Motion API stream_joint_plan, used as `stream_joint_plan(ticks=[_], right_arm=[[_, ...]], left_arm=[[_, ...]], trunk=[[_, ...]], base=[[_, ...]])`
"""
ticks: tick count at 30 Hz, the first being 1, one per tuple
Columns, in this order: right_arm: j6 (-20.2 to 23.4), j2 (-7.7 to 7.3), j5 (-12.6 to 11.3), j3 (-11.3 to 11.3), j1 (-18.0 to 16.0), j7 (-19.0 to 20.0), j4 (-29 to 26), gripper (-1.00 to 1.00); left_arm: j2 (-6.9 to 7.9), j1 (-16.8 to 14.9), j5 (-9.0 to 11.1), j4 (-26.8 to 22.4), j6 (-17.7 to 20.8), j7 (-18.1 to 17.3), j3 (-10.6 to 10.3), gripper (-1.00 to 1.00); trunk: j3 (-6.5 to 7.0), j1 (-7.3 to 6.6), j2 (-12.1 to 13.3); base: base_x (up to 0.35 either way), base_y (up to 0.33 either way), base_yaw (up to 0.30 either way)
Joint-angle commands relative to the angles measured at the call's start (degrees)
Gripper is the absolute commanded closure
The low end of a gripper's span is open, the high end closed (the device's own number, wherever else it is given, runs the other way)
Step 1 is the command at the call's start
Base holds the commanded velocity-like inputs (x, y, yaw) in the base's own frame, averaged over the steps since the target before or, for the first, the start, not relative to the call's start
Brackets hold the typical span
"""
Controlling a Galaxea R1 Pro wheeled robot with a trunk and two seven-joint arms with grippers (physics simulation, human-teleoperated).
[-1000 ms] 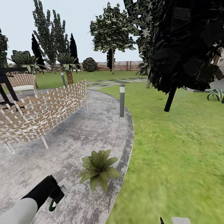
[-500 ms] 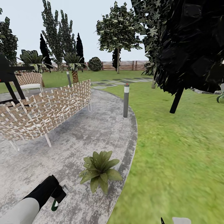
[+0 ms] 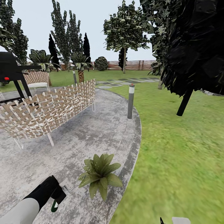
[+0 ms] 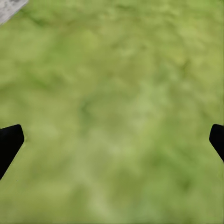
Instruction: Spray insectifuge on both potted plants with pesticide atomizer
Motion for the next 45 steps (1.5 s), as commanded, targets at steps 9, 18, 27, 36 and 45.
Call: stream_joint_plan(ticks=[9,18,27,36,45], right_arm=[[-0.18,-0.01,0.61,-0.25,-0.04,-0.21,0.14,-1.00],[-0.18,-0.01,0.61,-0.26,-0.04,-0.20,0.16,-1.00],[-0.18,0.02,0.61,-0.24,-0.04,-0.20,0.16,-1.00],[-0.18,0.08,0.62,-0.24,-0.04,-0.20,0.16,-1.00],[-0.18,0.08,0.61,-0.24,-0.04,-0.20,0.16,-1.00]], left_arm=[[0.51,-0.80,-2.87,-0.51,1.33,-7.97,-2.14,1.00],[-1.29,-0.78,-12.26,-0.96,7.41,-10.74,-2.29,1.00],[-1.30,-0.81,-12.28,-1.01,7.51,-10.80,-2.27,1.00],[-1.38,-0.91,-12.24,-1.02,7.53,-10.77,-2.27,1.00],[-1.35,-1.29,-12.30,-1.56,7.74,-10.84,-2.27,1.00]], trunk=[[-0.05,-0.01,-0.02],[-0.05,-0.01,-0.02],[-0.05,-0.01,-0.02],[-0.05,-0.01,-0.02],[-0.05,-0.01,-0.02]], base=[[0.000,0.000,0.057],[0.005,0.000,0.000],[0.147,-0.188,0.010],[0.128,-0.249,0.213],[-0.131,-0.193,0.031]])
